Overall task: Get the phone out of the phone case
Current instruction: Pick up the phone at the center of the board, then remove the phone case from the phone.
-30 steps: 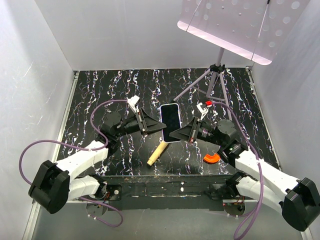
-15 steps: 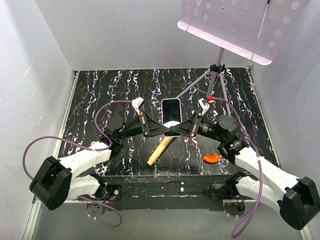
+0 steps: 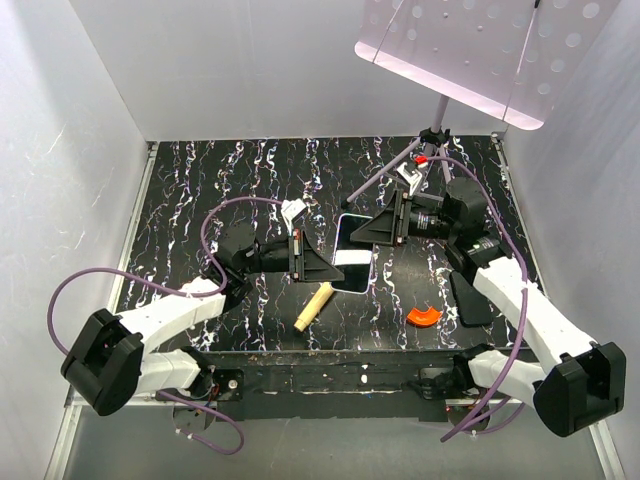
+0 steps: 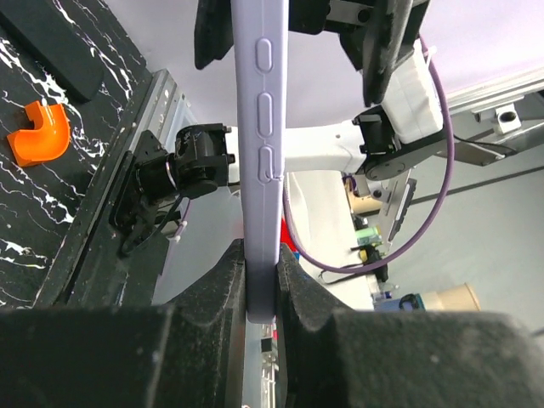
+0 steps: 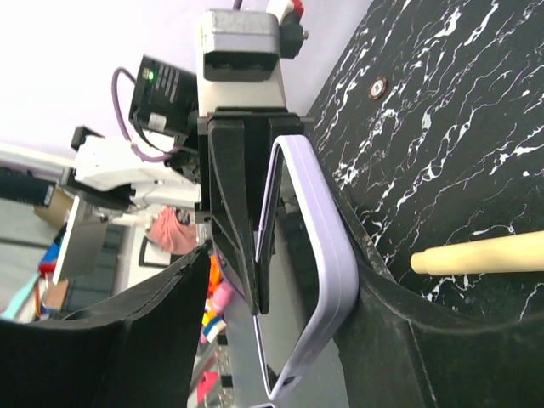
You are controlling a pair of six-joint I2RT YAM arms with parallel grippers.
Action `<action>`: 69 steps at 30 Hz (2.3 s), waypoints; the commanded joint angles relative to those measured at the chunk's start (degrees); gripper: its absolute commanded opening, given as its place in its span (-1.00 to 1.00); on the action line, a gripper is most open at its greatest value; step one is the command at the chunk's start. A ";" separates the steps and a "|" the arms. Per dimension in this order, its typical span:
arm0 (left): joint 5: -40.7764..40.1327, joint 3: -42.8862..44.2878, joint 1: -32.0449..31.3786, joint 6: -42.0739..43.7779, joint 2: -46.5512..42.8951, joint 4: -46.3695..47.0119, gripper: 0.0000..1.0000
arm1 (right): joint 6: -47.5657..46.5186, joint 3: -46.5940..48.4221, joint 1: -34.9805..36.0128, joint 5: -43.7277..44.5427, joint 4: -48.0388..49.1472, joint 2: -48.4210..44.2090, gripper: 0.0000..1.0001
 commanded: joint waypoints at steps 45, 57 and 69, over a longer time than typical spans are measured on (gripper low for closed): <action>11.27 8.25 -0.17 14.89 -8.81 -3.80 -1.00 | 20.39 -6.16 -1.60 -5.94 30.38 -0.32 -0.97; 16.12 10.19 -0.08 17.02 -1.18 19.05 -1.00 | 54.72 -9.15 0.68 -9.82 74.75 3.89 -0.97; 10.51 18.53 0.70 39.77 3.84 -7.53 -1.00 | 65.05 -7.13 2.01 -4.54 83.84 4.61 -0.97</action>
